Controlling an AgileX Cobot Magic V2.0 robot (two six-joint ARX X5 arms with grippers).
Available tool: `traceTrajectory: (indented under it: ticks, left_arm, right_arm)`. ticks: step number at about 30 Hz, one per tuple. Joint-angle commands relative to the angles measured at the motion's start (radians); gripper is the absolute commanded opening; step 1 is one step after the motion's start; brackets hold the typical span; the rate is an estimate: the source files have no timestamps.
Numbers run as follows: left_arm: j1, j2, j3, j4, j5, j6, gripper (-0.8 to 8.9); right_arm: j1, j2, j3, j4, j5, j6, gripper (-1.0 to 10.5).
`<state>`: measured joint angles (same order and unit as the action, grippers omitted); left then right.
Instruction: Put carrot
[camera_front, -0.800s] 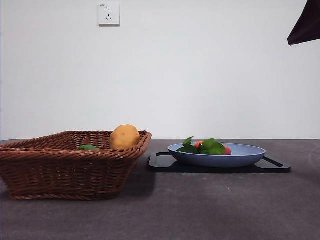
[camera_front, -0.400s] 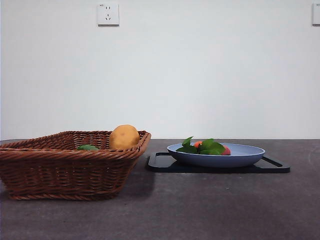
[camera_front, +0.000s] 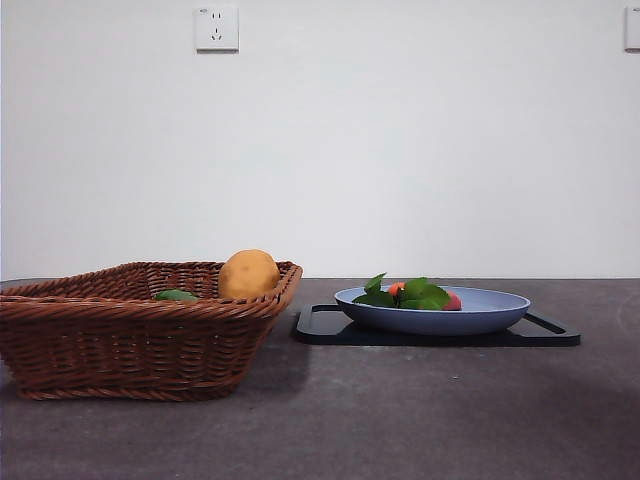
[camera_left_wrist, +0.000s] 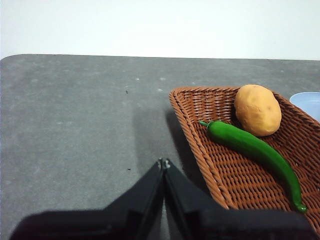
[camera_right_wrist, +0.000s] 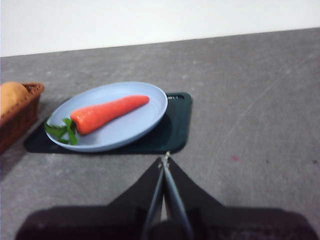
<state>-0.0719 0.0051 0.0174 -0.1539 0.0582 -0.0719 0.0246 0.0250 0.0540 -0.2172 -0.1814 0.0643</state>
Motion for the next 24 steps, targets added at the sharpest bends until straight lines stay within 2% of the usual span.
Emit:
traceTrajectory:
  ticks: [1, 24]
  left_arm:
    - [0.002, -0.004, -0.011, 0.011, -0.003, -0.007, 0.08]
    - [0.002, -0.004, -0.011, 0.011, -0.003, -0.007, 0.08]
  right_arm:
    - [-0.008, -0.023, -0.014, 0.006, -0.002, 0.018, 0.0]
    - [-0.012, -0.025, -0.032, 0.014, 0.004, 0.014, 0.0]
